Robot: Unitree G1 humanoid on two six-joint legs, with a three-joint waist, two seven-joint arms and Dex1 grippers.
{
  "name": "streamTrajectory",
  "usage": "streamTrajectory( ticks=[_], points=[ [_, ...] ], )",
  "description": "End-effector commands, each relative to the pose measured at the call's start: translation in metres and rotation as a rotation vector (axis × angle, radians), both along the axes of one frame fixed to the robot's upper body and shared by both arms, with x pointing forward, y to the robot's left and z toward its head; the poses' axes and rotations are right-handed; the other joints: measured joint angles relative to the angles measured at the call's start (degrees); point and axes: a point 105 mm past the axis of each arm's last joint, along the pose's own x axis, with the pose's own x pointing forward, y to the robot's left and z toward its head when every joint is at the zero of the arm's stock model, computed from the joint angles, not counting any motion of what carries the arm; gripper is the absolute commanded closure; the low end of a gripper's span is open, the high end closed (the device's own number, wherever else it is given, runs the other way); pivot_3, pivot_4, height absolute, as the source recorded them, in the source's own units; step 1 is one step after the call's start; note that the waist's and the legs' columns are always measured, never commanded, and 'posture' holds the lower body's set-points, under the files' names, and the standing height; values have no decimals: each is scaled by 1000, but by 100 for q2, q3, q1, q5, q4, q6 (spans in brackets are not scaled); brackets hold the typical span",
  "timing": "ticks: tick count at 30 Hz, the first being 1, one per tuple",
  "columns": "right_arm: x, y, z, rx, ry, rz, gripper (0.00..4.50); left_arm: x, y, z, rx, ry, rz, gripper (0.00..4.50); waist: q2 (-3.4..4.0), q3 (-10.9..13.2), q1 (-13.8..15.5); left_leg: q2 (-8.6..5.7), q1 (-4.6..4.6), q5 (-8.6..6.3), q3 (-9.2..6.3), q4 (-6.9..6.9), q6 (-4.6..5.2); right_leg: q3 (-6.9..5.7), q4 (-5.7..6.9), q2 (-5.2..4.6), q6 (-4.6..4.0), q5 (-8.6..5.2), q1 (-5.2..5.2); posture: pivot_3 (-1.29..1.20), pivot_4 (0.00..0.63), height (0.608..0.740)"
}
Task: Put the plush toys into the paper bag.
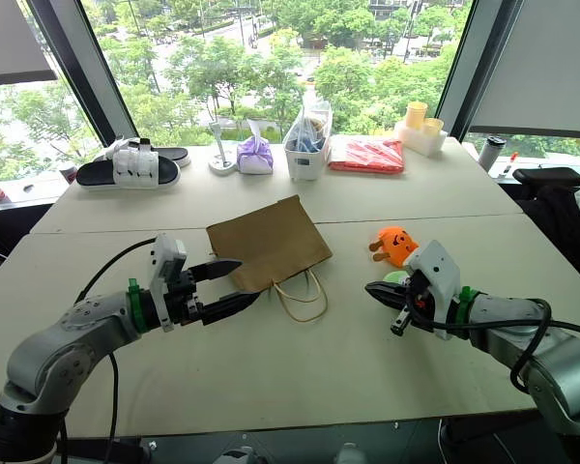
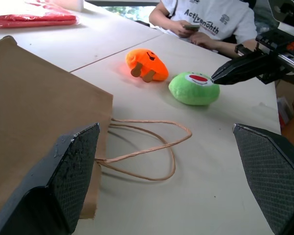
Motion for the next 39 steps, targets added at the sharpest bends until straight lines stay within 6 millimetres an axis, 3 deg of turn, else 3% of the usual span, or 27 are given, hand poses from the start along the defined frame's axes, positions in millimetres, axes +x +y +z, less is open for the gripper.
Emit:
streamTrajectory(
  ticks=[1, 7, 12, 16, 21, 25, 28, 35, 39],
  points=[
    [1, 0, 11, -9, -55, -2, 4500, 2, -1, 7, 10, -39, -10, 53, 0, 0, 0, -1, 0, 0, 1, 0, 0, 0, 0, 0, 0, 0, 0, 0, 150, 740],
    [2, 0, 11, -12, -69, -19, 4500, 5, -6, 3, 58, -79, -55, 53, 0, 0, 2, -1, 0, 0, 1, 0, 0, 0, 0, -1, 0, 0, 0, 0, 150, 740],
    [1, 2, 8, -27, -75, -22, 4500, 8, -24, -22, 233, -188, -201, 53, 0, 0, 7, -9, 0, 0, 3, 0, 0, 0, 0, -1, 0, 0, 1, 0, 150, 740],
    [4, 1, 9, -29, -92, -39, 4500, 23, -35, -45, 369, -301, -246, 53, 1, 0, 5, -15, 0, 0, 3, -1, 0, 0, -2, -1, -1, 1, 0, 0, 150, 740],
    [3, 2, 8, -27, -100, -52, 4500, 48, -50, -49, 357, -358, -210, 53, 0, 0, 9, -15, -3, 0, 0, 3, 0, -1, -2, -3, 0, 2, -1, 0, 150, 740],
    [1, 4, 6, -25, -103, -62, 4500, 56, -61, -47, 329, -387, -211, 53, 0, 0, 5, -19, -3, 0, -1, 2, 0, -1, -1, -4, 2, 3, -1, 0, 150, 740],
    [0, 5, 5, -22, -107, -68, 4500, 58, -64, -45, 317, -394, -220, 927, 0, 0, -9, -19, -2, 0, -1, 2, 0, -1, 1, -4, 2, 4, -2, 0, 150, 740],
    [-2, 2, -2, -26, -99, -98, 4500, 58, -67, -29, 243, -399, -231, 4472, 0, 0, 5, -21, -3, 0, -2, 8, 0, -2, 5, -4, 3, 4, -2, 0, 150, 740],
    [1, -4, -9, -44, -101, -144, 4500, 60, -70, -2, 157, -397, -220, 4472, 0, 0, -2, -21, -3, 0, -2, 9, 0, -2, 8, -4, 3, 4, -2, 0, 150, 740]
  ],
)
